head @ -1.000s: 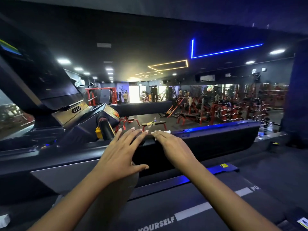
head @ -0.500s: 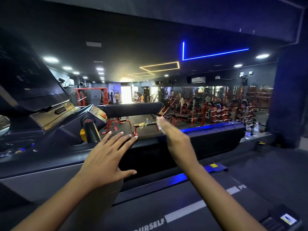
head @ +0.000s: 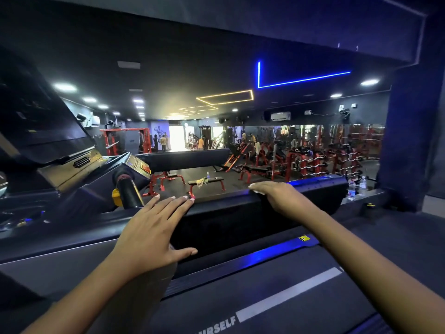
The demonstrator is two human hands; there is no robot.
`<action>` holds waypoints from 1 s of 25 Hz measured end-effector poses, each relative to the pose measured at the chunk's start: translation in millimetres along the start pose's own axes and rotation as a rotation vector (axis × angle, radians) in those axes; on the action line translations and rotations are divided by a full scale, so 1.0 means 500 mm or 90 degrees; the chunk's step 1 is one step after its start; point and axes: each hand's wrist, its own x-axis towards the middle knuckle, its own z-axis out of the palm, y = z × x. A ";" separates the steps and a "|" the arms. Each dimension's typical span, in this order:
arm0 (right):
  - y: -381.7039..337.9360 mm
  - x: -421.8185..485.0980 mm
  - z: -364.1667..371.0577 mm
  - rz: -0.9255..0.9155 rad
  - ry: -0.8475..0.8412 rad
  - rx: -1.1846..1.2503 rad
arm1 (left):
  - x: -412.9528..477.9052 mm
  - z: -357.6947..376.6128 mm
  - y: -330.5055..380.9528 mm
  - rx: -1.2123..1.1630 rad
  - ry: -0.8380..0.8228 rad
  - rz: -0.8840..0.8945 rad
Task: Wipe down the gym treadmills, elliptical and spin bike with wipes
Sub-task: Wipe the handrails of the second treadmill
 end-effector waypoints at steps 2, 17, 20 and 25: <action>0.027 -0.007 -0.008 0.053 0.036 0.012 | 0.000 0.000 -0.002 -0.001 -0.001 0.002; 0.022 -0.119 0.139 0.120 0.335 0.018 | 0.164 -0.021 0.061 -0.122 -0.050 0.100; 0.077 -0.119 0.107 0.204 0.392 0.086 | 0.205 0.006 0.085 -0.142 -0.121 0.119; -0.013 -0.059 0.097 -0.052 0.356 0.060 | 0.191 0.059 0.099 -0.050 -0.067 0.157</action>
